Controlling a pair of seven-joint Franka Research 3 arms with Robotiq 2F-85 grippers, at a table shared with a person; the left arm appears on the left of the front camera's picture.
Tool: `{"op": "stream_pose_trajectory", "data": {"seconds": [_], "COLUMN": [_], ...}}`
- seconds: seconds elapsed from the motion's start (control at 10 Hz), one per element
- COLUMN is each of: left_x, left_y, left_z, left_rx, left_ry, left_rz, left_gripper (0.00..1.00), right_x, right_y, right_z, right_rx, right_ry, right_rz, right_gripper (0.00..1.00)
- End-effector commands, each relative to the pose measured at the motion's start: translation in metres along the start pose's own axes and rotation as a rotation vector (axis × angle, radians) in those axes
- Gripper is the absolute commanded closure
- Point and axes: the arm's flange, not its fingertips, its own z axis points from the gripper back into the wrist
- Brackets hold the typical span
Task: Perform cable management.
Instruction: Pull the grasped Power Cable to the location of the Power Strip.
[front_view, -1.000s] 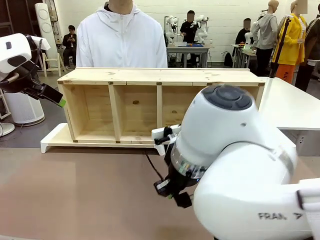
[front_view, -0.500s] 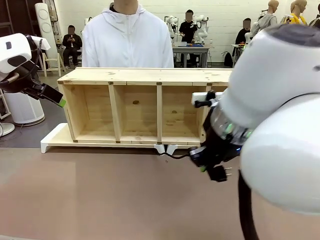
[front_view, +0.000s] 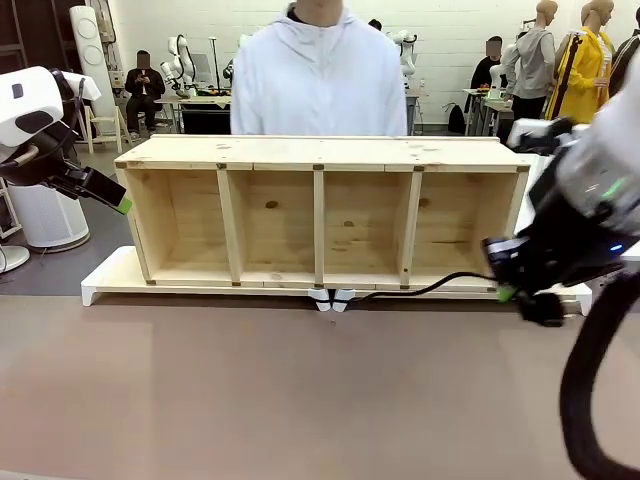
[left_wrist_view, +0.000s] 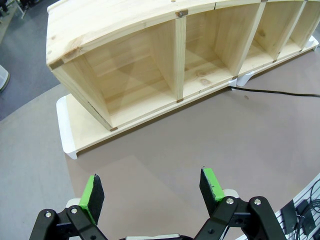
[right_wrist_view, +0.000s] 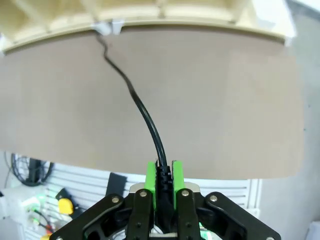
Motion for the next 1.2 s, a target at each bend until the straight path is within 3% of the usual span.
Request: {"op": "stream_pose_trajectory", "data": {"seconds": [0.0, 0.4, 0.7, 0.9, 1.1], "left_x": [0.002, 0.002, 0.002, 0.002, 0.002], "left_y": [0.000, 0.000, 0.000, 0.000, 0.000], "left_z": [-0.002, -0.002, -0.002, -0.002, -0.002], "left_rx": [0.000, 0.000, 0.000, 0.000, 0.000], "left_ry": [-0.012, -0.012, -0.012, -0.012, -0.012], "left_rz": [0.014, 0.014, 0.014, 0.014, 0.014], "left_gripper": [0.00, 0.00, 0.00, 0.00, 0.00], "right_x": [-0.061, -0.006, 0.043, 0.069, 0.083], "right_y": [-0.093, -0.133, -0.156, -0.167, -0.170], "right_z": [-0.076, -0.095, -0.108, -0.116, -0.126], "right_rx": [-0.024, -0.080, -0.186, -0.254, -0.218], "right_ry": [-0.068, -0.139, -0.226, -0.211, -0.203], "right_rz": [-0.036, -0.109, -0.273, -0.328, -0.290], "right_gripper": [0.84, 0.84, 0.84, 0.84, 0.84]}}
